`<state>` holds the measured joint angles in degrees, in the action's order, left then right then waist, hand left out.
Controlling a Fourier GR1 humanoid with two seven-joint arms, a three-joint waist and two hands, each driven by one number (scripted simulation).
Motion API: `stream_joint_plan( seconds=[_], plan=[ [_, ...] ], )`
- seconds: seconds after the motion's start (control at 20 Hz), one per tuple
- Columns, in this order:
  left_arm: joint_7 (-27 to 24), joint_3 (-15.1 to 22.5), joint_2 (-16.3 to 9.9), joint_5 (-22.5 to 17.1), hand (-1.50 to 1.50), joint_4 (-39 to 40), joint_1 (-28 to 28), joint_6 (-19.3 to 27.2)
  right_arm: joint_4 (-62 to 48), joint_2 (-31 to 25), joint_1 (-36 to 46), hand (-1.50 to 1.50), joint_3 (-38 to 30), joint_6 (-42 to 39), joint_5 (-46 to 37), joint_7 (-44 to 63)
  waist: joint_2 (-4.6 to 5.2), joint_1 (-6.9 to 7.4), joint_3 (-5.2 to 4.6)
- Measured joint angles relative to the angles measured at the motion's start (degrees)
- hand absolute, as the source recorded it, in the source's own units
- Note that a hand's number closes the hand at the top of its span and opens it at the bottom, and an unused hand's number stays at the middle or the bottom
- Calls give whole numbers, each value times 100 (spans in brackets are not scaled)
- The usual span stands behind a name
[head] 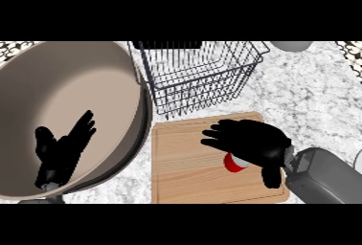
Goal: Pick the can from the cutting board and place it in the basket
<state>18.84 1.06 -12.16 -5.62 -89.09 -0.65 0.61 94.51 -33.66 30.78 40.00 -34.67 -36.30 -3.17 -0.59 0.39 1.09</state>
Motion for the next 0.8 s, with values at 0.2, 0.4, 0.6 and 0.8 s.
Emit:
stream_joint_plan(
  seconds=[0.2, 0.4, 0.6, 0.8],
  plan=[
    [32, -29, 39, 55, 0, -30, -18, -35, -288, 172, -91, -150, 126, 241, -260, -117, 7, 7, -4],
    [-58, -73, 98, 117, 0, -39, -60, -66, -473, 279, -86, -150, 132, 372, -392, -260, -1, 3, 6],
    [-2, -115, 104, 133, 0, -58, -74, -102, -570, 200, -189, 150, 97, 500, -509, -462, -3, -26, 0],
    [-31, -129, 142, 200, 0, -40, -64, -127, -618, 207, -104, 150, 213, 726, -793, -733, -6, -15, 11]
  ],
)
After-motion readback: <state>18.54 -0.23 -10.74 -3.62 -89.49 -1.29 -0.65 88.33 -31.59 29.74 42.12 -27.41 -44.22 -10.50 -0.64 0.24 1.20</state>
